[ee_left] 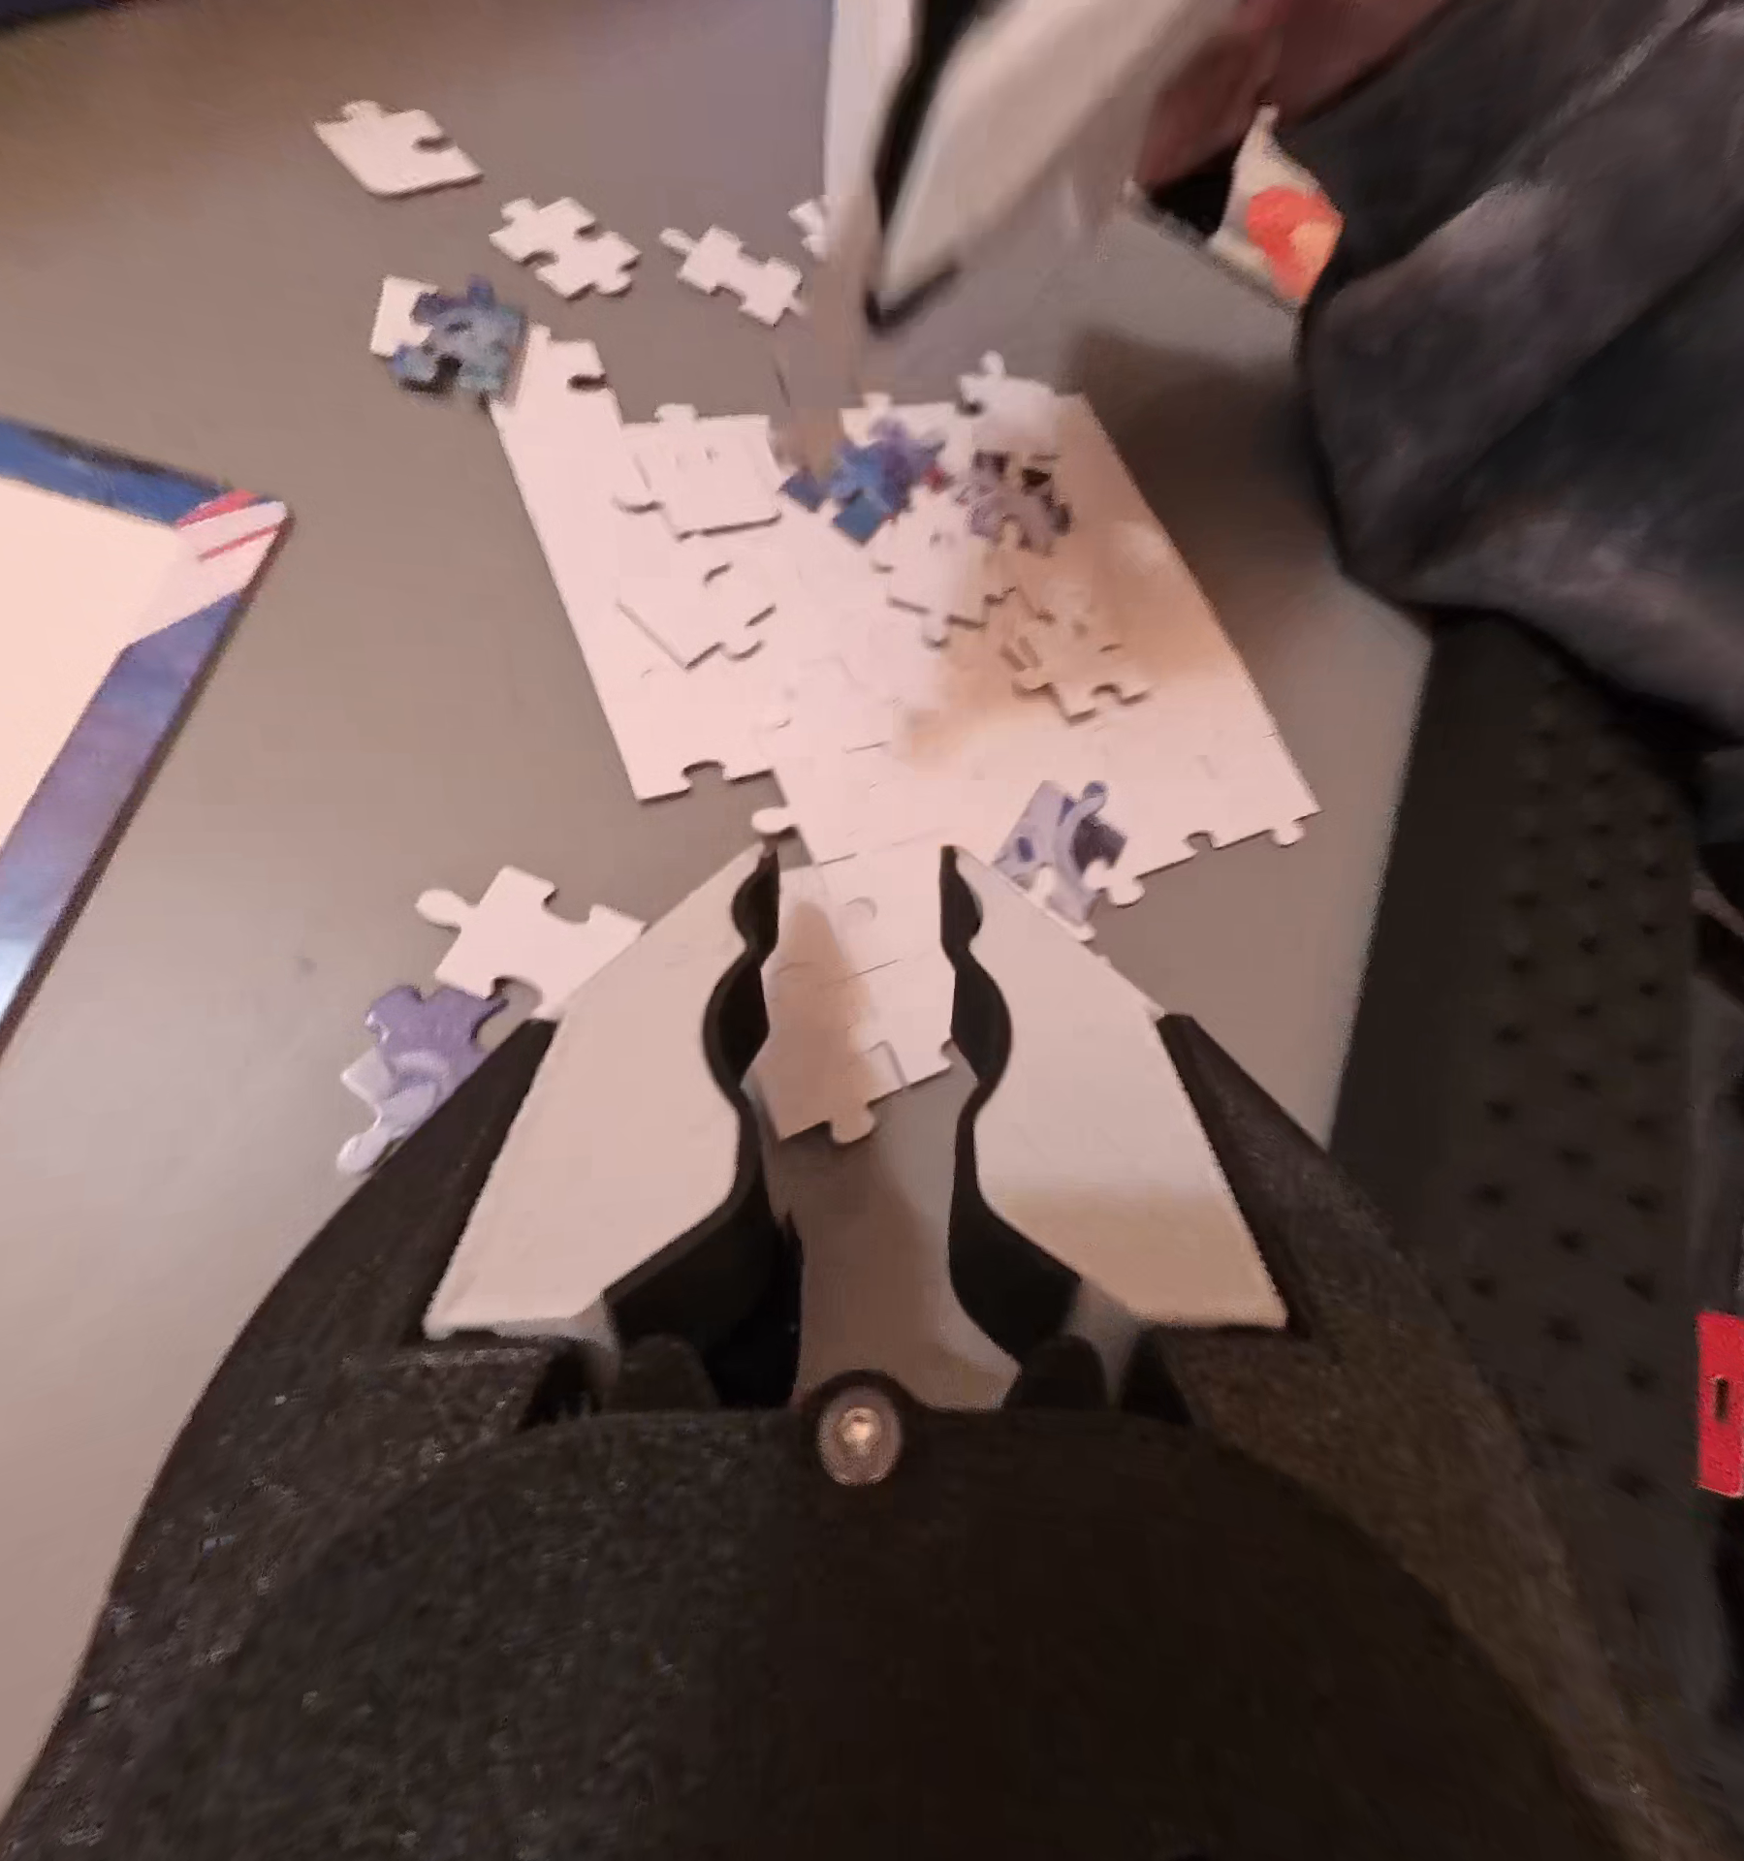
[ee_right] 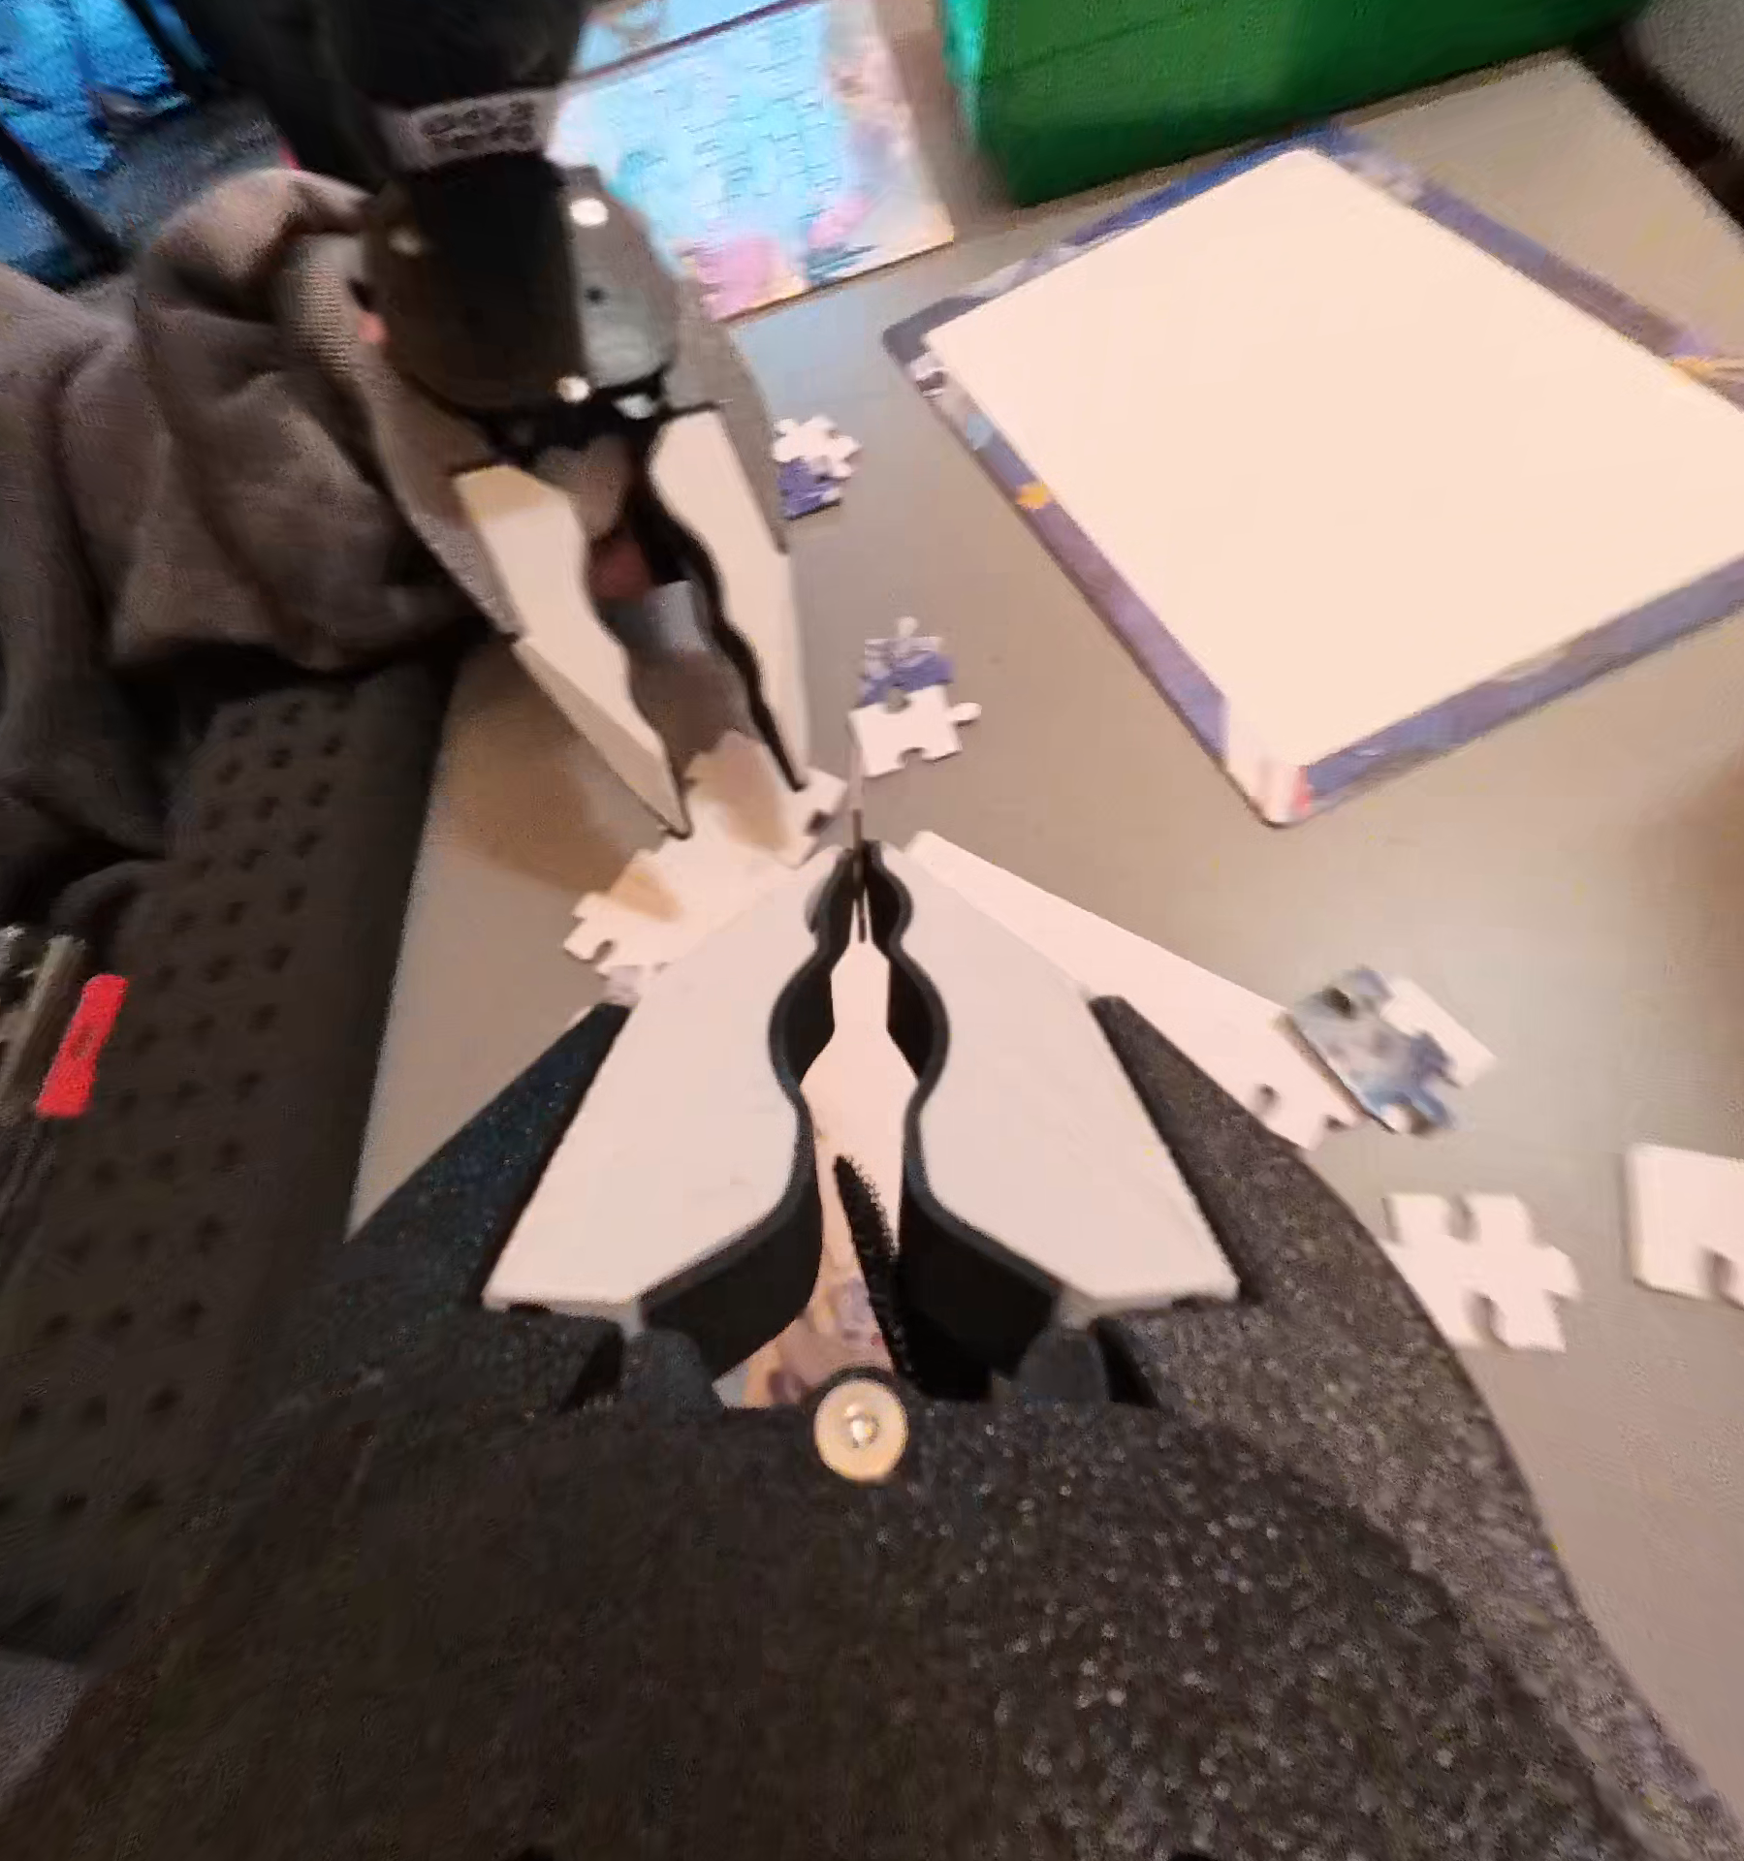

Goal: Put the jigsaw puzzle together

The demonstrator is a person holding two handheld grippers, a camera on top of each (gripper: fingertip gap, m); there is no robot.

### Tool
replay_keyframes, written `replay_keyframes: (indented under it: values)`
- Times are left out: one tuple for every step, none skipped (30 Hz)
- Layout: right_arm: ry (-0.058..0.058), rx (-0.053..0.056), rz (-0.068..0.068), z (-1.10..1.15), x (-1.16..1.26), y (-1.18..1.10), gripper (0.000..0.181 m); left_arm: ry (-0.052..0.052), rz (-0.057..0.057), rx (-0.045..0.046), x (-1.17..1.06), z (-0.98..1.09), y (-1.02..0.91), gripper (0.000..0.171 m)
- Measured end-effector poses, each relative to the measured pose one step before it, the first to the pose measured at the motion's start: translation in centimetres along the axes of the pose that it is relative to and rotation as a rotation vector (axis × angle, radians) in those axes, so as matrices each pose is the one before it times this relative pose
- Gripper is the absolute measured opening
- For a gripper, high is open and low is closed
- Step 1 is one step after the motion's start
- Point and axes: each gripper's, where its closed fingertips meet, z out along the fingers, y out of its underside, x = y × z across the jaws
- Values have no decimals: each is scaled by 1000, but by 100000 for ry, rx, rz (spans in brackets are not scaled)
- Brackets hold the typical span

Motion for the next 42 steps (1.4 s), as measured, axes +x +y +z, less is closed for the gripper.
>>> replay_keyframes:
  values:
    - [11446,635,-1,-852,1927,-34,1,-2856,364,-379,-482,-132,185,32]
    - [12864,332,750,-954,2346,157,1,-1707,-742,3,-398,-332,81,32]
    - [12306,-1456,1801,-788,2479,559,1,-1626,-854,524,-446,-508,25,32]
    - [11930,-2701,1077,-375,2446,876,1,-841,-378,1083,-311,-576,-55,32]
    - [11400,-4542,907,70,2260,1293,1,1329,-277,-737,103,-511,188,32]
    - [2100,-7131,-243,477,606,1604,5,2199,724,-2829,413,-354,547,36]
    - [-171,-5377,-907,490,-16,1086,31,1450,1869,-3680,437,-185,760,45]
    - [-179,385,-635,171,-208,-72,47,-736,1128,-2700,109,-41,617,46]
    - [-3970,4055,-1103,-148,-966,-915,44,-843,-201,-2125,-12,90,454,46]
    - [-6703,4962,-1561,-176,-1574,-1265,40,-1508,-798,-1553,-237,160,299,46]
    - [-9451,4835,-2266,44,-2195,-1255,33,-1867,-936,-478,-337,156,90,46]
    - [-12121,3766,-1693,514,-2712,-1042,28,-244,-1218,-917,-145,171,144,46]
    - [-12868,1550,301,1099,-2691,-580,28,-928,-1449,-1649,-330,242,254,46]
    - [-12990,-1918,1887,1502,-2399,37,29,-1685,-1474,-1436,-521,261,258,44]
    - [-10110,-3569,1915,1630,-1631,329,29,-52,-700,962,-193,83,-99,38]
    - [-5489,-3325,1644,1508,-661,383,29,3667,310,239,424,8,-27,30]
    - [-2901,-3156,1110,1237,-133,415,29,2394,861,-461,317,98,91,19]
    - [-2463,-1951,1099,994,-22,241,30,-42,1463,-696,2,159,133,10]
    - [-2448,-2167,1593,763,-18,271,32,923,1368,-448,169,151,88,10]
    - [-2553,-2961,2004,619,-67,388,34,995,350,336,176,80,-85,10]
    - [-1927,-2690,1392,453,-50,314,33,311,432,1217,68,-39,-260,8]
    - [-682,1058,-488,-6,-72,-266,27,-105,922,1722,30,-160,-358,6]
    - [972,-351,-1118,-220,21,-35,23,568,990,1557,135,-212,-305,4]
    - [1377,265,-1293,-362,37,-96,12,316,1333,2291,123,-234,-399,3]
    - [763,1337,-1411,-383,-104,-209,9,-607,1154,1795,-22,-198,-328,2]
    - [-17,1680,-1938,-428,-296,-222,4,-881,154,1545,-141,-151,-280,2]
    - [144,1565,-2512,-419,-363,-196,2,-264,-843,2272,-144,-147,-381,2]
    - [3022,1960,-3220,-444,-46,-290,1,1150,-1775,2722,61,-147,-475,2]
    - [2523,1489,-3479,-450,-174,-209,1,1610,-1913,2043,204,-123,-362,5]
    - [1760,1476,-3296,-435,-290,-235,1,1431,-267,184,292,3,-32,24]
    - [2496,2419,-2599,-422,-91,-416,1,-853,1207,-149,15,103,44,37]
    - [1789,2442,-2240,-331,-97,-496,1,-849,1851,-713,32,211,107,37]
    - [1051,1977,-1507,-190,-84,-522,1,513,2094,-1325,261,221,137,23]
    - [1943,-469,-631,-34,157,-160,1,608,1161,38,257,75,-98,13]
    - [948,-2071,-209,39,93,195,2,-964,172,-443,-155,-15,-5,11]
    - [775,-850,148,13,81,131,2,206,-1340,546,-172,-82,-60,9]
    - [642,-517,-226,-33,82,174,2,405,-2148,1191,-220,-166,-127,5]
    - [-188,-31,367,-91,-40,105,2,-328,-1113,1659,-261,-251,-226,3]
    - [-1631,685,1184,-157,-176,-11,2,407,649,2119,13,-295,-336,2]
    - [-2094,572,2458,-253,-122,4,2,524,1476,2578,201,-251,-431,2]
    - [-1067,600,3080,-304,111,16,2,-20,1447,2738,155,-170,-529,1]
    - [710,269,2822,-267,442,62,2,-233,1180,2600,117,-117,-530,1]
